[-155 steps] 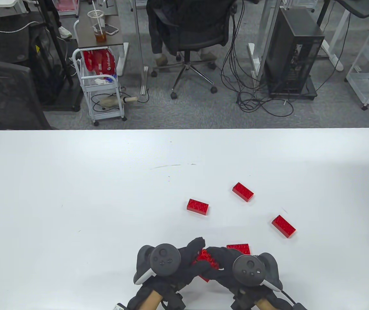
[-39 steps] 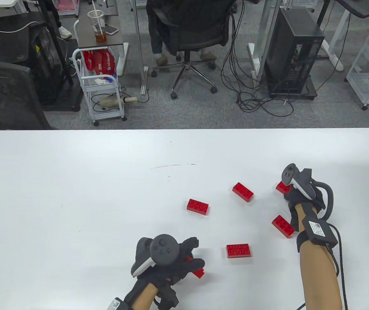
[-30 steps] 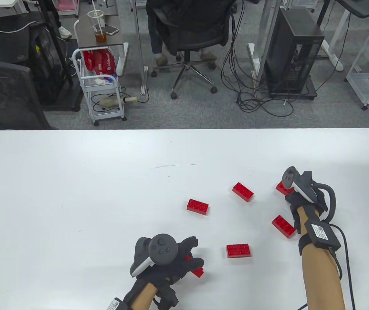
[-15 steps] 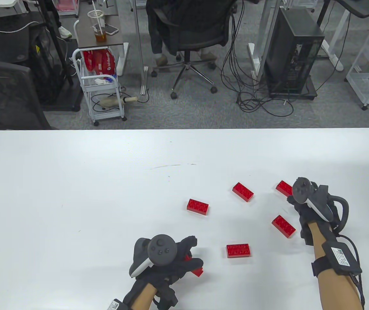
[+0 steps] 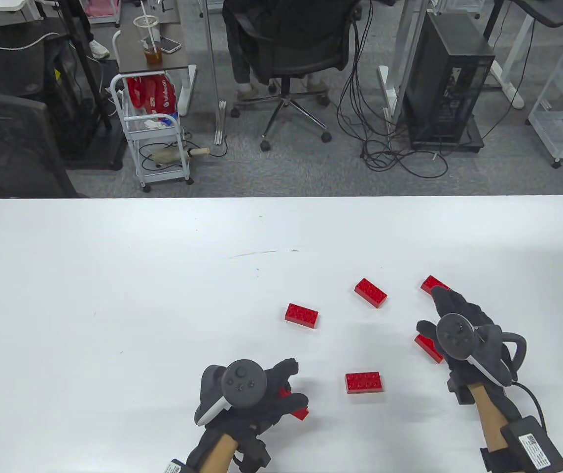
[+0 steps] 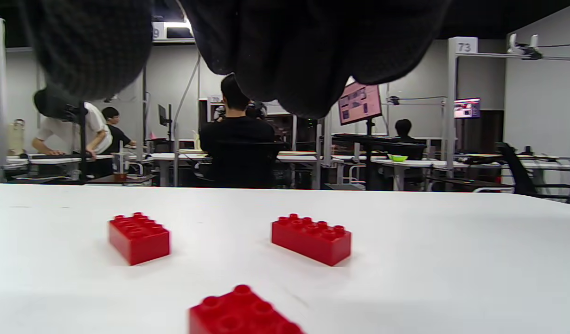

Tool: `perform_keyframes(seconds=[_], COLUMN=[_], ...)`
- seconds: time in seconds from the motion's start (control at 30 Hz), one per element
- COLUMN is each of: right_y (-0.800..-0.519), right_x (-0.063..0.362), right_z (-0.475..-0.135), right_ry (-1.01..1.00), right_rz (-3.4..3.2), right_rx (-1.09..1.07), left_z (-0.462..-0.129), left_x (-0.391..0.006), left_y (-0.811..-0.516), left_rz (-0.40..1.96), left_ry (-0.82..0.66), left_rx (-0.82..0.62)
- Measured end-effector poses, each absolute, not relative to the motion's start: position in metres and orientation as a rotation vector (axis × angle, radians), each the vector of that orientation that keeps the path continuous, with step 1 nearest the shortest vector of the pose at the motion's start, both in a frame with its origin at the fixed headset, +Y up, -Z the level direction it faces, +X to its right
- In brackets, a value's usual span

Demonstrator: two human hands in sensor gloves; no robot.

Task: Separate stacked toy bricks from each other

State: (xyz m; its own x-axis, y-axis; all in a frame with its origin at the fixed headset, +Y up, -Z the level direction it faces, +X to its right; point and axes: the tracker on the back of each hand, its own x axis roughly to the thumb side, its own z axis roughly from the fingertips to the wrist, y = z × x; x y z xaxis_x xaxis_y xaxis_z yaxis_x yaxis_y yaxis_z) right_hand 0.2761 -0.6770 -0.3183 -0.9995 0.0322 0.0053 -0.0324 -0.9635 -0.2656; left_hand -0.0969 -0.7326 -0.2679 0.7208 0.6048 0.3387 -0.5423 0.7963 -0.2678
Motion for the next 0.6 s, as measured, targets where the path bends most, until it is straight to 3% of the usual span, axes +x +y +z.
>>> perform_keyframes(seconds=[0.6], right_y=[-0.71], right_x=[0.229], right_z=[-0.269], right_ry=[-0.371], right_rz=[2.979], right_rx=[0.361], left_z=[-0.269], left_x=[-0.101], left_y=[-0.735], left_rz=[0.657], left_ry=[-0.406], left_rx=[-0.098])
